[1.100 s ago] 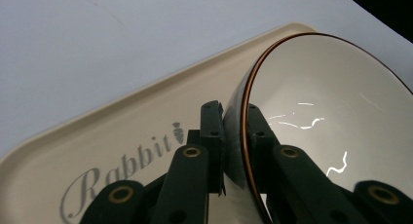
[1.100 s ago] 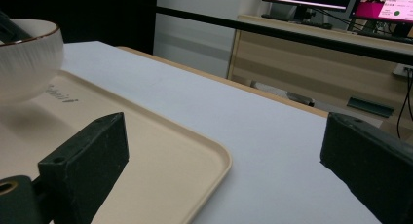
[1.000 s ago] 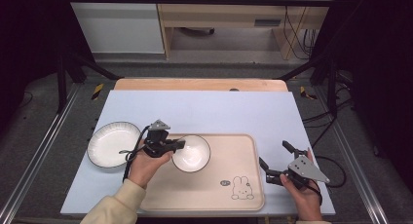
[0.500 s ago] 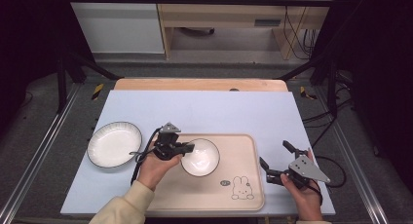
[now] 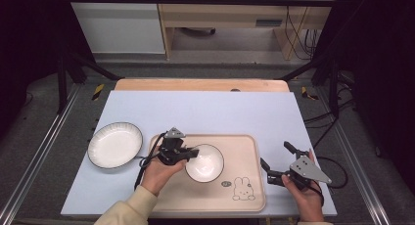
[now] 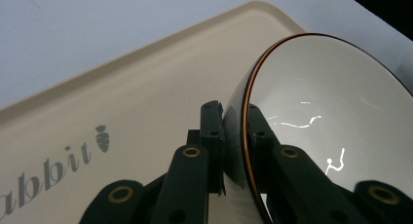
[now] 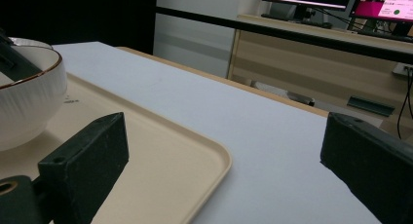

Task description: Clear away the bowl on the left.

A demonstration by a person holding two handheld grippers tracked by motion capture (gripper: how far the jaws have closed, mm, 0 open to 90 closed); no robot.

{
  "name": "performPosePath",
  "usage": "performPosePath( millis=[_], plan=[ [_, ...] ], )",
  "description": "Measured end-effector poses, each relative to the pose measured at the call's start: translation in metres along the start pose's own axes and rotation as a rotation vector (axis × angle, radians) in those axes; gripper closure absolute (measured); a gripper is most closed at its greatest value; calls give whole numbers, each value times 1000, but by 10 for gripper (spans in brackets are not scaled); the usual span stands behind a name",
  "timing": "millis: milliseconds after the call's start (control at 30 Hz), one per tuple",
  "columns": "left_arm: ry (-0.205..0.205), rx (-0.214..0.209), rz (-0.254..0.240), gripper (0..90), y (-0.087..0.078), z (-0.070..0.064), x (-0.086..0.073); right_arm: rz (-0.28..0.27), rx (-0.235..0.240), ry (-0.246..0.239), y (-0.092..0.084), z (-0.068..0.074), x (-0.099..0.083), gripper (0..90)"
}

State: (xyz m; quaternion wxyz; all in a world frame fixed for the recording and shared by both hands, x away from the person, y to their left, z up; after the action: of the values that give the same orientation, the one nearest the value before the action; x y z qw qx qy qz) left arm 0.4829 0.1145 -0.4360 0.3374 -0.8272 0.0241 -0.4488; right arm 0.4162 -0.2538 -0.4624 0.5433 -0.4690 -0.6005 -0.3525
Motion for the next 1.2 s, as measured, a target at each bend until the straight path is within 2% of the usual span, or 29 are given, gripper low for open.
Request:
performPosePath(
  millis=[533,767,833,1200],
  plan=[
    [-21,-4,11,816,0,3,-11,-1,1,-1,0,0,0,38],
    [-20,4,42,816,-5,5,-17,3,-1,2,0,0,0,38],
    [-32,9,44,816,-5,8,-20,2,0,0,0,0,1,38],
    [-49,11,51,817,-3,13,-21,5,-1,1,1,0,0,38]
  ],
)
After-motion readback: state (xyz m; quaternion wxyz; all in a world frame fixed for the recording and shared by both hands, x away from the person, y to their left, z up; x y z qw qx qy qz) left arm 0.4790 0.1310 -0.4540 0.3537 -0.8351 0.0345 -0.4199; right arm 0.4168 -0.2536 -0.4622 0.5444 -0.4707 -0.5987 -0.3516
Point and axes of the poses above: each handheld gripper's, and its own axes: y roughly forward along the jaws, x roughly out of its top, z roughly to its left, the point moved 1 cm from there along y, roughly forward along the jaws, and after that the axes turned 11 degrees about -x, right-handed, at the moved point
